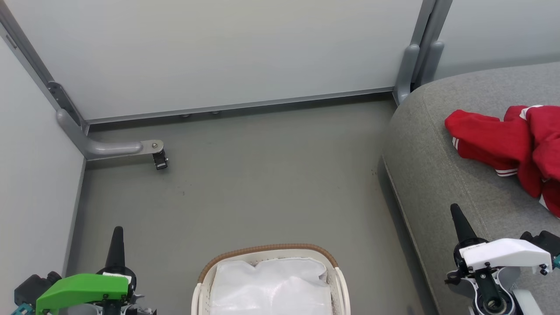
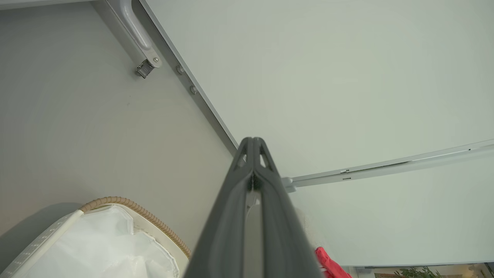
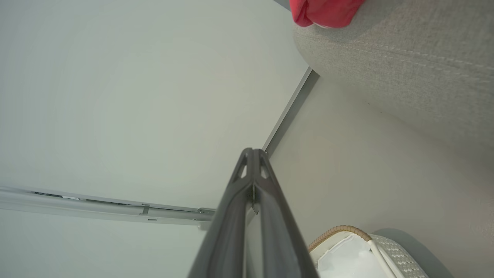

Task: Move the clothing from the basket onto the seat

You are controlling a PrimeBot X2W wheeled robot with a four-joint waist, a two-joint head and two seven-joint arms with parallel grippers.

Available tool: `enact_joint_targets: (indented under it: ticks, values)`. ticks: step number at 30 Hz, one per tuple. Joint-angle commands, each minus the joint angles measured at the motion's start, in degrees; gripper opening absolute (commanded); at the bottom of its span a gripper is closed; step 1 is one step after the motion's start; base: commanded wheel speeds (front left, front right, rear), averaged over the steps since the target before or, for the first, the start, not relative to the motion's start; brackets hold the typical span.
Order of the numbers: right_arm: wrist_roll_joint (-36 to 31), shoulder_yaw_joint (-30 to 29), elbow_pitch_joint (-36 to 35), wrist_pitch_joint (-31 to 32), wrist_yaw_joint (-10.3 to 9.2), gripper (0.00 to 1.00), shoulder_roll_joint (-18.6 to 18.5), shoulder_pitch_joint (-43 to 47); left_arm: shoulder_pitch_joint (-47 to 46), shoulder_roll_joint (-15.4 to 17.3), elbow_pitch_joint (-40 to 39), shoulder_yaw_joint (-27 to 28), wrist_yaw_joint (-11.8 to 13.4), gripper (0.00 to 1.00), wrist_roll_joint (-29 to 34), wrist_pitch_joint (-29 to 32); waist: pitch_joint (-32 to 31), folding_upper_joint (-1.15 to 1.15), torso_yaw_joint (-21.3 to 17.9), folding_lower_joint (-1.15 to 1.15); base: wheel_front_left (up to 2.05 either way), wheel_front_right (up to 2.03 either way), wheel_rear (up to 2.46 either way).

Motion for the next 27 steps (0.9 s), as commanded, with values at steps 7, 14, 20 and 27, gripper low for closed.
enact_joint_targets:
  ticks: [7,14,20,27]
  values:
    - [4.8,-0.5,-1.2,1.2,-0.03,0.00,-0.4,0.6,-1.9,0.0,-1.0,0.4,0.0,0.00,-4.6,1.2,-0.2,0.00,-0.1,0.00,0.00,0.00,0.00]
    - [8.3,-0.8,-1.8,2.2,-0.03,0.00,-0.4,0.7,-2.1,0.0,-1.5,0.6,0.0,0.00,-7.9,2.1,-0.4,0.00,-0.2,0.00,0.00,0.00,0.00]
    - [11.2,-1.1,-2.2,2.9,-0.03,0.00,-0.4,0.7,-2.4,-0.1,-1.8,0.8,0.0,0.00,-10.5,2.9,-0.5,0.00,-0.2,0.00,0.00,0.00,0.00]
    - [14.4,-1.3,-2.7,3.7,-0.04,0.00,-0.5,0.9,-2.7,-0.2,-2.1,1.0,0.0,0.00,-13.5,3.7,-0.7,0.00,-0.3,0.00,0.00,0.00,0.00]
